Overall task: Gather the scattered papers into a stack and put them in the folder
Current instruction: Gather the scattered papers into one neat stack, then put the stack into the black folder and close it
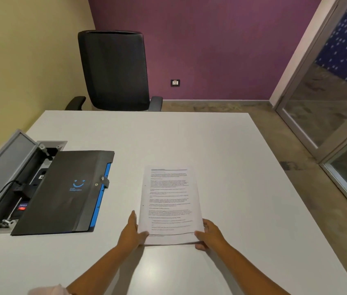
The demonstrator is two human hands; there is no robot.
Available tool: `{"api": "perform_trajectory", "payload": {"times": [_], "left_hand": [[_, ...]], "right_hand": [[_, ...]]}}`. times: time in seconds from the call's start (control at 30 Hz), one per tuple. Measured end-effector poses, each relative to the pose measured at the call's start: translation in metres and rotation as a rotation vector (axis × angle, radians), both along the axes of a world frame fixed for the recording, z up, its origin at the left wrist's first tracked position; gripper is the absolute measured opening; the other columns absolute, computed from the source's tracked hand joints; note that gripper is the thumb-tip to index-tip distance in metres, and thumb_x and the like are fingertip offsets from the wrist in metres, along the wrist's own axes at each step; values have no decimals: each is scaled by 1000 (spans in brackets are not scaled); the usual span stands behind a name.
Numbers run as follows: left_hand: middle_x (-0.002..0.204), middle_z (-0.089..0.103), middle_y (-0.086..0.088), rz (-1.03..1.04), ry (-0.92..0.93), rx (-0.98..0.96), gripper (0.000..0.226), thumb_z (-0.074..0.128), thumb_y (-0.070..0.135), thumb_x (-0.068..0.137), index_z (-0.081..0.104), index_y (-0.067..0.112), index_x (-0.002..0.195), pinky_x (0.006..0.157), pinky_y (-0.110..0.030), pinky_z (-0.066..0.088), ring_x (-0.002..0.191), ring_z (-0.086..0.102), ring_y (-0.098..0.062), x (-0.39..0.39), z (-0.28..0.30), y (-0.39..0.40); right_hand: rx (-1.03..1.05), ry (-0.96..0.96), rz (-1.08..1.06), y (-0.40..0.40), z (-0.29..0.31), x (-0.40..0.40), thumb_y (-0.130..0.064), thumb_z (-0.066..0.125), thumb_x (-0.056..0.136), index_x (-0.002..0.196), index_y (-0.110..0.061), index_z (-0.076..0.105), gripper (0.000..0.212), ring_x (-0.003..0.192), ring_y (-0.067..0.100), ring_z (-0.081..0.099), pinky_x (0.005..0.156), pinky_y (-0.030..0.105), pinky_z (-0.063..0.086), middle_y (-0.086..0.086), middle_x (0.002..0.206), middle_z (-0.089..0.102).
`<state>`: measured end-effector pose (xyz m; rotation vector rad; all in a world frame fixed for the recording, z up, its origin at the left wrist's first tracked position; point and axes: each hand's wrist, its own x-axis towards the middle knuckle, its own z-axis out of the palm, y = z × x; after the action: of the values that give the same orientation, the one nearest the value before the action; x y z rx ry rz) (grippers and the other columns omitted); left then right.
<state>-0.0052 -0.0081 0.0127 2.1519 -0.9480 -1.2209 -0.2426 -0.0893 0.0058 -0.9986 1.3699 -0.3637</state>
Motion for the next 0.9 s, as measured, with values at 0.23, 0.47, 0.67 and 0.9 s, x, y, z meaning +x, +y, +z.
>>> {"api": "perform_trajectory", "payload": {"times": [0.23,0.47,0.67,0.9], "left_hand": [[103,59,7,-294,-190,42,64,80,19,66,36,24,113,65,-11,51,93,63,-13,-1,-5,17],[81,54,4,-59,-252,89,5,49,7,89,49,12,87,54,-15,40,65,55,-5,-10,-14,18],[74,59,8,-26,-216,19,2,53,12,88,55,11,89,60,-18,44,65,56,-7,-8,-18,23],[118,56,3,-218,-317,41,54,65,29,83,38,14,128,86,-23,48,108,58,-18,-2,-24,33]], "right_hand": [[168,-165,-30,9,-11,-12,2,56,85,121,-18,46,42,88,21,72,70,29,58,1,106,68],[154,-161,-63,9,-13,-10,2,58,84,117,-13,49,37,91,22,70,72,29,59,6,110,64],[155,-166,-96,9,-13,-8,6,57,83,109,-13,52,33,87,19,70,70,27,59,9,114,62],[126,-150,-241,2,-13,-19,7,59,82,102,-11,57,26,91,23,68,65,23,59,13,111,63]]}}
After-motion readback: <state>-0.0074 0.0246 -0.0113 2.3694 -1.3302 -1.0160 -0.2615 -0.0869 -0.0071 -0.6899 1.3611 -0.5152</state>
